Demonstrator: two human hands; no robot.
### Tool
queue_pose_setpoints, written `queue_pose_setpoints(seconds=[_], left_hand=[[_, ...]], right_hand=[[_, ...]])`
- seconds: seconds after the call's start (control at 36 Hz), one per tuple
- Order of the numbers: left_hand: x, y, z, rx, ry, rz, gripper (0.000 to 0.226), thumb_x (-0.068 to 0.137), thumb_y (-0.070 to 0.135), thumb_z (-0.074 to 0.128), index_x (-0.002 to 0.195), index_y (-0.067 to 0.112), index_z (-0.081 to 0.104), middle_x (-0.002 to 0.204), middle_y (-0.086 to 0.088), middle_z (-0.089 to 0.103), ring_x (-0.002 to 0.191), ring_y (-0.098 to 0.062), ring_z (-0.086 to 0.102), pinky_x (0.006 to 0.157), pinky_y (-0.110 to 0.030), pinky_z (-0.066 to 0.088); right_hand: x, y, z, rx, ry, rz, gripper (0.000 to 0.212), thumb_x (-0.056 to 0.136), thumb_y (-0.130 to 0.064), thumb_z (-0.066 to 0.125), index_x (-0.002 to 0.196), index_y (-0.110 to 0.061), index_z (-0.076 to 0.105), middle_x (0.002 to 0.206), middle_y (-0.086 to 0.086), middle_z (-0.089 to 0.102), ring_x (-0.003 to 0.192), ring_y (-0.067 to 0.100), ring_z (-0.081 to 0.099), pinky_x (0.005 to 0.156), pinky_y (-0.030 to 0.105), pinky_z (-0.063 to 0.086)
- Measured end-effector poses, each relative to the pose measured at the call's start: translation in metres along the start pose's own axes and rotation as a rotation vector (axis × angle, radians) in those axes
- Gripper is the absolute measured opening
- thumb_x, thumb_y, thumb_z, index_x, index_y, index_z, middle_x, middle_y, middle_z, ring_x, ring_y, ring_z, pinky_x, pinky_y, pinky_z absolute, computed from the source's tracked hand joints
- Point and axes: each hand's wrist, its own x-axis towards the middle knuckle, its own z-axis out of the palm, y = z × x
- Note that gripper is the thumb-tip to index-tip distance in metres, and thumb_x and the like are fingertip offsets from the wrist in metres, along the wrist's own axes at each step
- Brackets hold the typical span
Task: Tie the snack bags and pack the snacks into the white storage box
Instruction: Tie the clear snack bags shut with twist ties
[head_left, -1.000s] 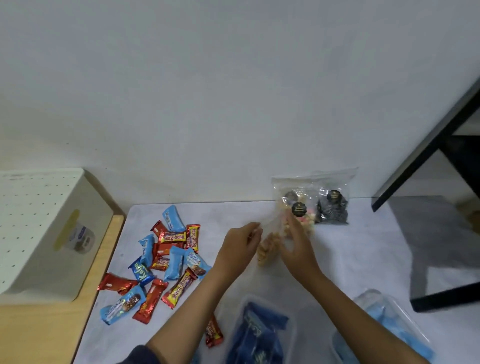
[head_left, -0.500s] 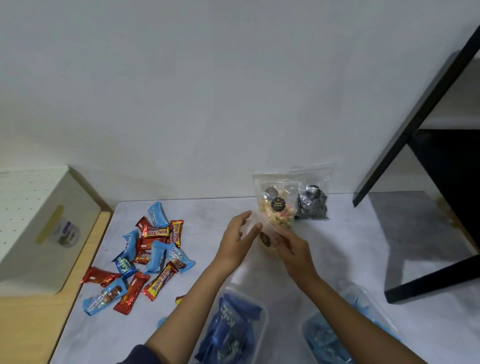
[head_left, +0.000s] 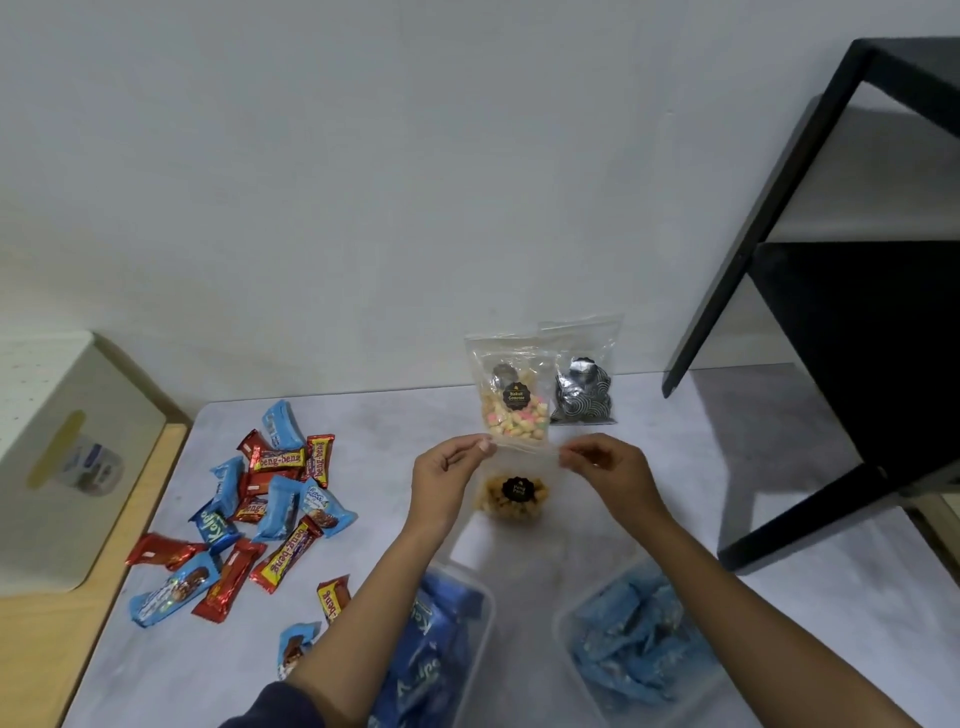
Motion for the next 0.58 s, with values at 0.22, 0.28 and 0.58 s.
queue_pose_setpoints(seconds=[0.22,0.28,0.58], left_hand=[[-0.015,0.002,0.003,0.011,-0.025,0.01,0.019,0.084,0.004,0.064,0.101,0.0,0.069,0.093,-0.007,0.071,0.083,-0.002,0.068,0.073,-0.01,0.05],[-0.019,0.001,0.003,-0.001,-0.035,0.003,0.02,0.083,0.002,0.064,0.102,0.0,0.068,0.092,-0.005,0.071,0.083,-0.002,0.068,0.073,-0.01,0.05],[-0.034,-0.007,-0.008,0.079,0.018,0.034,0.009,0.084,0.007,0.064,0.089,0.012,0.071,0.088,-0.003,0.072,0.08,-0.004,0.066,0.074,-0.012,0.05]], right_hand=[[-0.007,-0.004,-0.008,-0.027,-0.046,-0.017,0.019,0.074,0.003,0.073,0.072,-0.016,0.071,0.072,0.0,0.071,0.069,0.01,0.067,0.069,0.023,0.057],[-0.007,-0.005,-0.007,-0.078,-0.065,-0.045,0.016,0.074,0.001,0.074,0.073,-0.014,0.071,0.076,0.001,0.071,0.07,0.008,0.066,0.071,0.023,0.057],[-0.014,-0.008,-0.002,-0.372,-0.108,-0.108,0.017,0.086,-0.009,0.061,0.076,-0.022,0.062,0.079,-0.014,0.06,0.076,0.012,0.057,0.073,0.037,0.051]])
